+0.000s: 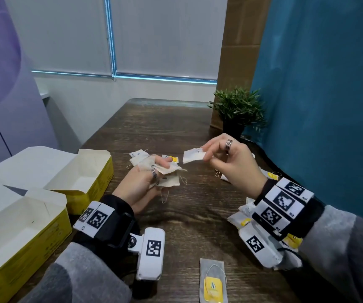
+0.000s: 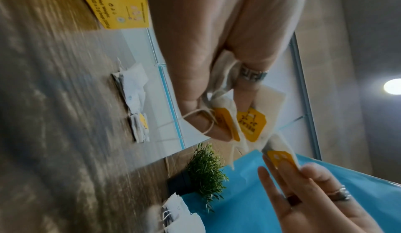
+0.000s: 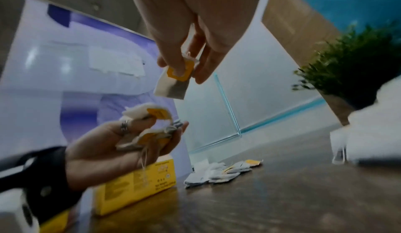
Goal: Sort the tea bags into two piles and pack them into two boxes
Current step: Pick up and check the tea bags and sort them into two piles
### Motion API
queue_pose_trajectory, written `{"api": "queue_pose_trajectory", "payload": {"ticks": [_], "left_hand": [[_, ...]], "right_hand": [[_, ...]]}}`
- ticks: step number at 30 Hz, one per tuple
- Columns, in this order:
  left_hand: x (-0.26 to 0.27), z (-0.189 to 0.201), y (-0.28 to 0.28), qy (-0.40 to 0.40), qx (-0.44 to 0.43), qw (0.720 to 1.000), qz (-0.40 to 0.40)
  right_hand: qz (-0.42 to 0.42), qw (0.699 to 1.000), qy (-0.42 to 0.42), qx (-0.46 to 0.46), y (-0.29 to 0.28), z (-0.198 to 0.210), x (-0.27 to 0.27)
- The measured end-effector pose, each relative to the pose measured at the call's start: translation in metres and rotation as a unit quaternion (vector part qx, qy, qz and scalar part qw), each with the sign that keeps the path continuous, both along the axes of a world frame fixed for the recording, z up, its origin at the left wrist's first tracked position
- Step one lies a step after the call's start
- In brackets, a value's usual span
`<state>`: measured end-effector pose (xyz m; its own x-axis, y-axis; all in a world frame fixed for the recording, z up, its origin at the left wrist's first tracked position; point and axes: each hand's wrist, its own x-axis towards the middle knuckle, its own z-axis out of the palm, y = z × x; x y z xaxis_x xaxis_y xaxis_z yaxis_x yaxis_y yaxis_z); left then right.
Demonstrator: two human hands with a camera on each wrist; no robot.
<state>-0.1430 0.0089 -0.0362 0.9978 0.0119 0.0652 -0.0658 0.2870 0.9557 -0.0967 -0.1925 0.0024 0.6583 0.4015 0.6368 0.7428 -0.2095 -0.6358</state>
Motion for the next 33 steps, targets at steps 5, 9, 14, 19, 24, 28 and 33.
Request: {"api": "queue_pose_trajectory", "payload": {"ticks": [5, 9, 14, 19, 24, 28, 33], "left_hand": [[-0.009, 0.006, -0.003, -0.080, 0.031, 0.996, 0.014], [-0.009, 0.007, -0.004, -0.099, 0.032, 0.994, 0.015], [-0.007, 0.006, -0.004, -0.108, 0.001, 0.994, 0.009], [-0.006, 0.004, -0.002, -0.109, 0.003, 0.994, 0.012], [-0.007, 0.004, -0.002, -0.108, 0.008, 0.994, 0.012], [-0.005, 0.003, -0.001, -0.096, -0.003, 0.995, 0.014], [-0.004, 0.002, -0.005, -0.072, 0.005, 0.997, 0.001]], "right_hand": [[-0.035, 0.993, -0.112, -0.004, -0.003, 0.003, -0.003], [-0.047, 0.989, -0.139, 0.007, -0.002, 0.002, -0.003], [0.002, 0.999, -0.048, -0.005, -0.001, 0.001, -0.007], [0.004, 0.999, 0.013, 0.033, -0.002, 0.005, -0.010], [0.007, 0.994, 0.101, 0.043, -0.004, 0.013, -0.009], [0.047, 0.954, 0.282, 0.090, 0.000, 0.022, -0.005], [0.082, 0.911, 0.395, 0.080, 0.024, 0.006, -0.008]]}}
